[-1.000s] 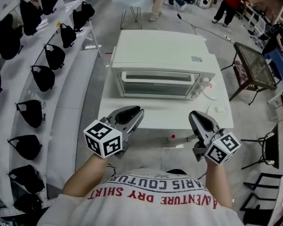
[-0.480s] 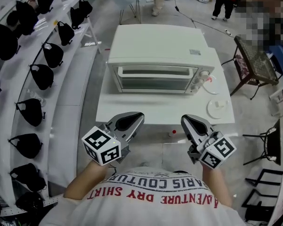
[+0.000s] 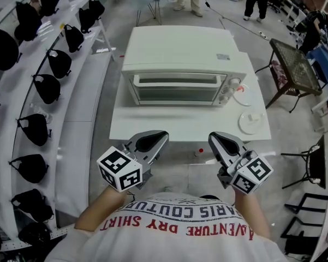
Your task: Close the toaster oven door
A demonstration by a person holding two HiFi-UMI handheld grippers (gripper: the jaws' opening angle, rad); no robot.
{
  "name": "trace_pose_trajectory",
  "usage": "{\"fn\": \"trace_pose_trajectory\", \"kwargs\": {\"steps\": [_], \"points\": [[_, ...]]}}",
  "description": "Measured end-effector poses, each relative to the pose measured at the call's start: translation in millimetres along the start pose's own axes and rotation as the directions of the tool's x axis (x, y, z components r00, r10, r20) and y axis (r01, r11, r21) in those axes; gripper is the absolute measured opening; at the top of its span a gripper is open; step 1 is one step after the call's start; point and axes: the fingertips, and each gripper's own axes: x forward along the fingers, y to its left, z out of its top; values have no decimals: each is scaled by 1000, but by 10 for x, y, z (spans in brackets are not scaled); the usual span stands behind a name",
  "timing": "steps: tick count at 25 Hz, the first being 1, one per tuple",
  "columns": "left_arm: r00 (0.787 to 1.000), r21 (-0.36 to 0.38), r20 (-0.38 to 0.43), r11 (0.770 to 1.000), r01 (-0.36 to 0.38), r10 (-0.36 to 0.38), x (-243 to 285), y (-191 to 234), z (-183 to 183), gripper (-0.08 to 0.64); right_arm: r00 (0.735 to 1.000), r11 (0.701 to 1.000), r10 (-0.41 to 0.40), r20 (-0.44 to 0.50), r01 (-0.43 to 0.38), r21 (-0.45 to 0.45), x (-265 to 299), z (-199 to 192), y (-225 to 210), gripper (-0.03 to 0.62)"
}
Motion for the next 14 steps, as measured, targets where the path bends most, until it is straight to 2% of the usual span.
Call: {"fn": "trace_pose_trajectory", "kwargs": {"steps": [14], "points": [[998,-8,-14,998,-54,54,-81,32,-52,34,1000,1000,5,-14,-4,19,-70,-74,-26,23]]}}
